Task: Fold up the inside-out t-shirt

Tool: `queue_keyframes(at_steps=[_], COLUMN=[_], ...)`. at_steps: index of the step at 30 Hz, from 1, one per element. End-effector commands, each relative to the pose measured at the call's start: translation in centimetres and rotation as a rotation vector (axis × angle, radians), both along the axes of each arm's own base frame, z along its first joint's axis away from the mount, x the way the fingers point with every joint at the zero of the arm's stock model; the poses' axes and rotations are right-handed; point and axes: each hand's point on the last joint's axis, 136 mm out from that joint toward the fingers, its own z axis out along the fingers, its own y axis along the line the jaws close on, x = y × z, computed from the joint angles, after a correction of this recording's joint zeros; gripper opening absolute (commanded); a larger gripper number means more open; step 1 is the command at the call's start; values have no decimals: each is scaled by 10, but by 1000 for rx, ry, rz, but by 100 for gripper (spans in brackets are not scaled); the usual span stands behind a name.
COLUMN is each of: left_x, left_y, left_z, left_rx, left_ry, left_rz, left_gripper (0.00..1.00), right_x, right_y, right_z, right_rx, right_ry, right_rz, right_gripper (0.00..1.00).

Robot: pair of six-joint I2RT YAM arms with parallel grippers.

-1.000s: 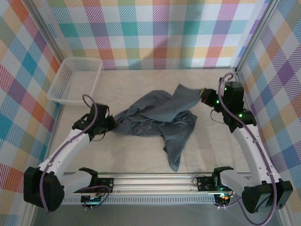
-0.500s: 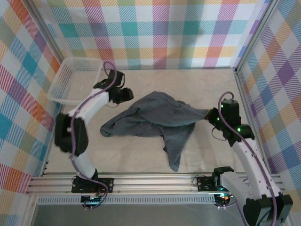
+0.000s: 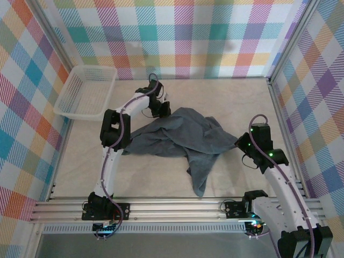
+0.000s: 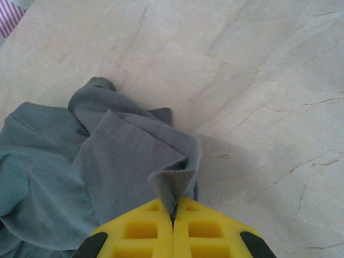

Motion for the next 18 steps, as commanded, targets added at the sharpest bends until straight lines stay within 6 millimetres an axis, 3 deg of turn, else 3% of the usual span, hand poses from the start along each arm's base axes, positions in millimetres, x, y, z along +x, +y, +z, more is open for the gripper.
queue_keyframes(at_steps=[1, 4, 6, 8, 11, 13, 14, 16, 18], left_x=[-3, 15, 21, 12, -18, -46, -63, -92, -118], left_y=[-6, 8, 21, 33, 42, 46, 47, 48, 46], left_z=[62, 141, 204, 264, 323, 339, 336, 311, 261], left_rx=[-70, -130, -169, -189, -210, -192, -170, -134, -108], left_ry=[-65, -207, -322, -436, -550, -600, -611, -597, -512], left_rz=[-25, 19, 45, 61, 61, 56, 53, 59, 69], left_gripper=[0, 0, 0, 0, 0, 0, 0, 0, 0], right_x=[26, 48, 65, 80, 96, 99, 97, 90, 77], right_y=[9, 17, 22, 28, 36, 40, 41, 44, 50], right_z=[49, 85, 119, 153, 209, 240, 251, 258, 245], right_rx=[30, 42, 54, 59, 65, 63, 61, 53, 55], right_ry=[-150, -235, -310, -384, -507, -584, -613, -647, -651], right_rz=[40, 71, 93, 119, 164, 193, 203, 235, 288], right_gripper=[0, 0, 0, 0, 0, 0, 0, 0, 0])
